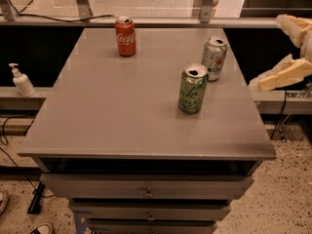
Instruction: Place green can upright
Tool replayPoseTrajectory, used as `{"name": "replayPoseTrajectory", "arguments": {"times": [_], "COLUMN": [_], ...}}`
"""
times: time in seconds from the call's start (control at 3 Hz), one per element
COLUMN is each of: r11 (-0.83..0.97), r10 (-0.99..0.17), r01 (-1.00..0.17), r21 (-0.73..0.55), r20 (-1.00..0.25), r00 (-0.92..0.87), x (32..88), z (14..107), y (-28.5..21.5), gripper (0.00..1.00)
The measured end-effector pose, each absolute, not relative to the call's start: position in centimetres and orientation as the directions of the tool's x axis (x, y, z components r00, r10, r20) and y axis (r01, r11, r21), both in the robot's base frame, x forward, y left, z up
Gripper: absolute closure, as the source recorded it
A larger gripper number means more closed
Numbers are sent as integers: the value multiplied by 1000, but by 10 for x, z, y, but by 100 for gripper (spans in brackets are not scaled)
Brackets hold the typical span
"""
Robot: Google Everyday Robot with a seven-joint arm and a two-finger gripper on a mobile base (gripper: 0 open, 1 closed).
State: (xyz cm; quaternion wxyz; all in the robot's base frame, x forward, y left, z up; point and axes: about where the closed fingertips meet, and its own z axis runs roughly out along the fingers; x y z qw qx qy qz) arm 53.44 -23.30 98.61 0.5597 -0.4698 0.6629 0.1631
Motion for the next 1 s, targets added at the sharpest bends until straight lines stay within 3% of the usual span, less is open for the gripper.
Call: {"name": "replayPoseTrajectory", "arguments": {"times": [0.67, 1.0], "r11": [496, 497], "r10": [-580, -582], "r01": [-706, -698], "r21": [-505, -515], "r20": [-798, -794], "r00": [163, 172], "x": [504, 503], "z": [1068, 1075], "y": [-306, -308], "gripper": [0, 0]}}
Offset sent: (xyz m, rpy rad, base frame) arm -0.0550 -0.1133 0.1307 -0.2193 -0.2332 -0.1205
